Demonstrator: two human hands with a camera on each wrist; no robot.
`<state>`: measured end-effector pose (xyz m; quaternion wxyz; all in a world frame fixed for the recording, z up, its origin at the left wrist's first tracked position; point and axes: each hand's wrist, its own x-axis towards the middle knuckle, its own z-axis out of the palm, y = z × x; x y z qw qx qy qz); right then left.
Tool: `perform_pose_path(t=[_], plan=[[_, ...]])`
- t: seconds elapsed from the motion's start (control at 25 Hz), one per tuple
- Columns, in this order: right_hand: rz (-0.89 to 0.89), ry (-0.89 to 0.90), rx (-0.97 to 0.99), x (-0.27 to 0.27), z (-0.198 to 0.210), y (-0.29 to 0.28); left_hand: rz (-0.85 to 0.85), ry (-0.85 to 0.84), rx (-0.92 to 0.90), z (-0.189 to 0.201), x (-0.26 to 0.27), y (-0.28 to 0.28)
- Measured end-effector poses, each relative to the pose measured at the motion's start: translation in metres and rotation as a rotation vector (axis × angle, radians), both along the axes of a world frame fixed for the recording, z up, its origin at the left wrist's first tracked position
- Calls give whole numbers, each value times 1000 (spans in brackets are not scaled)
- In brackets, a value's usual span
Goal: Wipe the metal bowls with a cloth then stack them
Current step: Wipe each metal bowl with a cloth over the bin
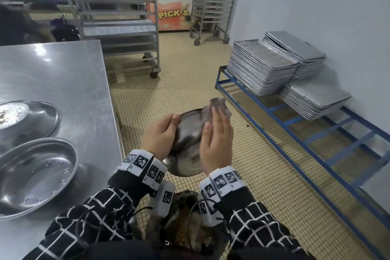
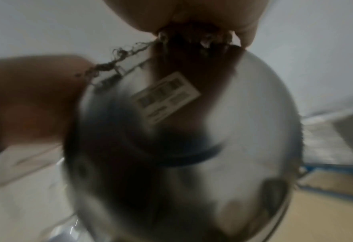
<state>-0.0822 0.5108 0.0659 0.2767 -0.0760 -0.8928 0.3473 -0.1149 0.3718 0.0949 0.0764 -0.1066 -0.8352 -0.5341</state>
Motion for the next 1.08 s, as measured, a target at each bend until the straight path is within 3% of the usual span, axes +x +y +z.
perform_pose_path(t=[0.16,0.24,0.48,0.6,0.76,0.92,1.08], plan=[[-75,-229,-761,3,-5,35,52,-101,189,-7,-3,-11],[-82,-316,-822,9,-10,44,62,-144,220,-17,-8,-15],[-34,-254,-530,8,-9,66,-72,-174,-11,-38,-12,-17],[110,-266,-262,-2,4,76,-166,-202,-31,-30,-9,-12],[357,-288,156,-14,21,71,-250,-99,-200,-22,-11,-2],[355,-255,183,-18,16,58,-217,-92,-205,-19,-12,2],[196,41,94,-10,7,40,-90,-95,-151,-19,-11,4]])
